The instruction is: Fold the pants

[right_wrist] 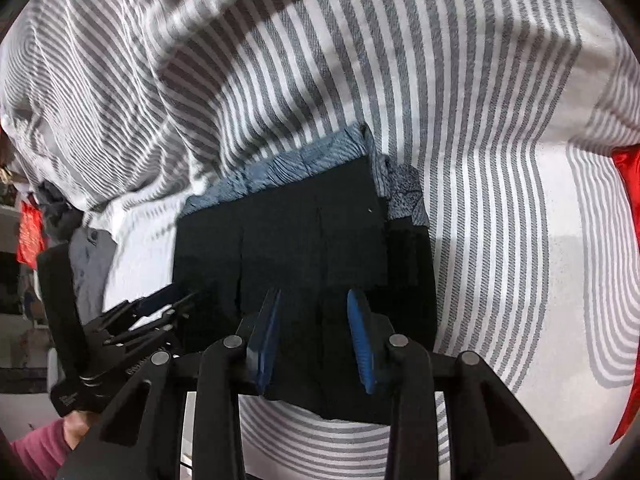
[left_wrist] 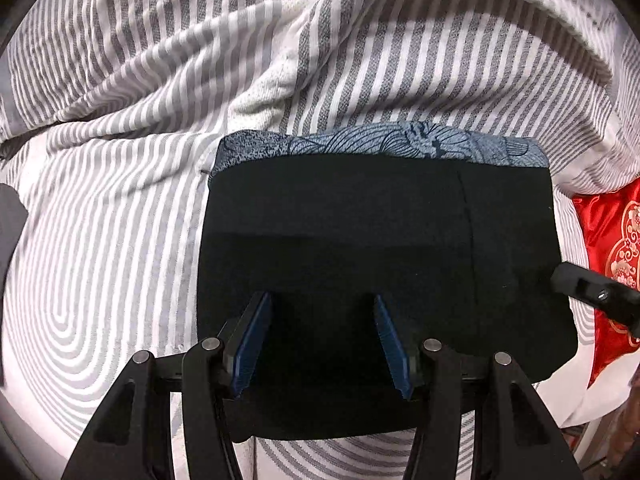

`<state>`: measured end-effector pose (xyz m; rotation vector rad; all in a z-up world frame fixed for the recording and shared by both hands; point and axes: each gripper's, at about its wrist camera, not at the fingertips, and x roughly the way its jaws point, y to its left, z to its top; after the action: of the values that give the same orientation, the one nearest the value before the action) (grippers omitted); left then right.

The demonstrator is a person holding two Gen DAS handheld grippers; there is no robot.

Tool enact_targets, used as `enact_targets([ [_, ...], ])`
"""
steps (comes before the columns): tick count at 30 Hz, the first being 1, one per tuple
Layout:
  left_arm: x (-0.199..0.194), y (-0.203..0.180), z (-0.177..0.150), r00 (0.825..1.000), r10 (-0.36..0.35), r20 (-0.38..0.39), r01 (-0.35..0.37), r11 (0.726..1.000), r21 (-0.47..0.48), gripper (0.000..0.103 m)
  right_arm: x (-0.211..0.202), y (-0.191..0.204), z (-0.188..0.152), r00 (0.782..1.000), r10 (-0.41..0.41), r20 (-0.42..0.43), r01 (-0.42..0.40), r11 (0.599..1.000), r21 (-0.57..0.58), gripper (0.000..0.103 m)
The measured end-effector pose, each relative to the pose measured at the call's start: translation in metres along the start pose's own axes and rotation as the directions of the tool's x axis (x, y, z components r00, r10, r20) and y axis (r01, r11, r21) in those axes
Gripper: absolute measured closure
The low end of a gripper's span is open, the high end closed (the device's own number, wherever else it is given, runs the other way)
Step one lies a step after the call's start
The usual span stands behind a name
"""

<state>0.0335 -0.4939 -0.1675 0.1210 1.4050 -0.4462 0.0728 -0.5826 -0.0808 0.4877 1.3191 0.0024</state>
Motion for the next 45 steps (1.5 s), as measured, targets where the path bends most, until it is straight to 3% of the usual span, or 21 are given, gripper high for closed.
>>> enact_targets([
  [5, 0.008, -0.005, -0.004, 1.000, 0.011, -0.004, -0.011, 1.000, 0.029, 0.044, 0.023, -0.018, -0.010, 0.998, -0.046, -0.039, 0.047, 0.998, 0.033, 0.064],
  [7, 0.010, -0.008, -0.005, 1.000, -0.007, -0.004, 0.007, 0.999, 0.041, 0.036, 0.028, -0.026, -0.012, 0.998, -0.049, -0.046, 0.052, 0.996, 0.068, 0.053],
  [9, 0.014, -0.016, -0.007, 1.000, 0.009, -0.003, -0.009, 0.998, 0.062, 0.036, 0.029, -0.032, -0.013, 0.999, -0.028, -0.044, 0.032, 0.995, 0.096, 0.053],
  [24, 0.018, -0.021, -0.011, 1.000, 0.010, 0.001, -0.010, 0.998, 0.064, 0.035, 0.041, -0.008, -0.013, 0.994, -0.099, -0.040, 0.099, 0.995, 0.003, 0.044],
  [26, 0.019, -0.022, -0.011, 1.000, -0.009, -0.006, 0.010, 0.998, 0.066, 0.024, 0.042, -0.007, -0.013, 0.995, -0.095, -0.038, 0.095, 0.995, 0.004, 0.044],
  [28, 0.021, -0.025, -0.013, 1.000, -0.012, -0.015, 0.013, 0.997, 0.080, 0.020, 0.042, -0.007, -0.013, 0.995, -0.094, -0.037, 0.094, 0.996, 0.002, 0.043],
  [32, 0.022, -0.032, -0.016, 1.000, 0.001, -0.015, 0.001, 0.997, 0.083, 0.020, 0.044, -0.005, -0.013, 0.995, -0.090, -0.036, 0.090, 0.996, -0.006, 0.036],
  [34, 0.023, -0.031, -0.015, 1.000, -0.002, -0.017, 0.004, 0.996, 0.085, 0.020, 0.047, 0.000, -0.014, 0.995, -0.090, -0.036, 0.090, 0.996, -0.024, 0.026],
  [37, 0.024, -0.031, -0.014, 0.999, -0.016, -0.033, 0.019, 0.995, 0.095, 0.020, 0.053, 0.015, -0.016, 0.989, -0.146, -0.029, 0.144, 0.986, -0.083, 0.020],
  [40, 0.023, -0.029, -0.011, 0.999, -0.019, -0.030, 0.022, 0.995, 0.095, 0.020, 0.055, 0.021, -0.017, 0.987, -0.159, -0.019, 0.156, 0.983, -0.098, 0.017],
  [45, 0.015, -0.026, -0.011, 1.000, -0.015, -0.011, 0.016, 0.997, 0.076, 0.020, 0.051, 0.016, -0.015, 0.993, -0.112, -0.022, 0.110, 0.991, -0.070, 0.017],
])
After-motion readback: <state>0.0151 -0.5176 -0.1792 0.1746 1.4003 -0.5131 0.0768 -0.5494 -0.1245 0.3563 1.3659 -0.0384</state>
